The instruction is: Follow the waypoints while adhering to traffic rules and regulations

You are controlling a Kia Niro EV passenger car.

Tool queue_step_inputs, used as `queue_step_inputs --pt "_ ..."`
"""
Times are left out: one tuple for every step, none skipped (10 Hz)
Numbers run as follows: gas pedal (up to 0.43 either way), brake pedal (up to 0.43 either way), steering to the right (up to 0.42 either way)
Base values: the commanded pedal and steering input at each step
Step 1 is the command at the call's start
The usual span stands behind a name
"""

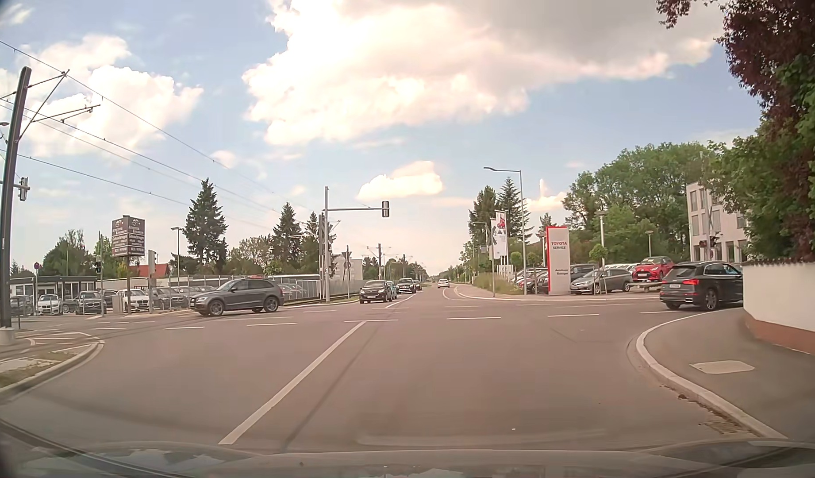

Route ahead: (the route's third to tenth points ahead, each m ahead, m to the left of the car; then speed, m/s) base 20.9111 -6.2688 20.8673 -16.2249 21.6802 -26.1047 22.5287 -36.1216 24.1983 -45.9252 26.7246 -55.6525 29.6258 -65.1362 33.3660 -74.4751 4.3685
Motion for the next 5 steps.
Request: queue_step_inputs --pt "0.008 0.024 0.015" --pt "0.008 0.024 0.016" --pt "0.008 0.024 0.017" --pt "0.028 0.018 0.019" --pt "0.028 0.024 0.021"
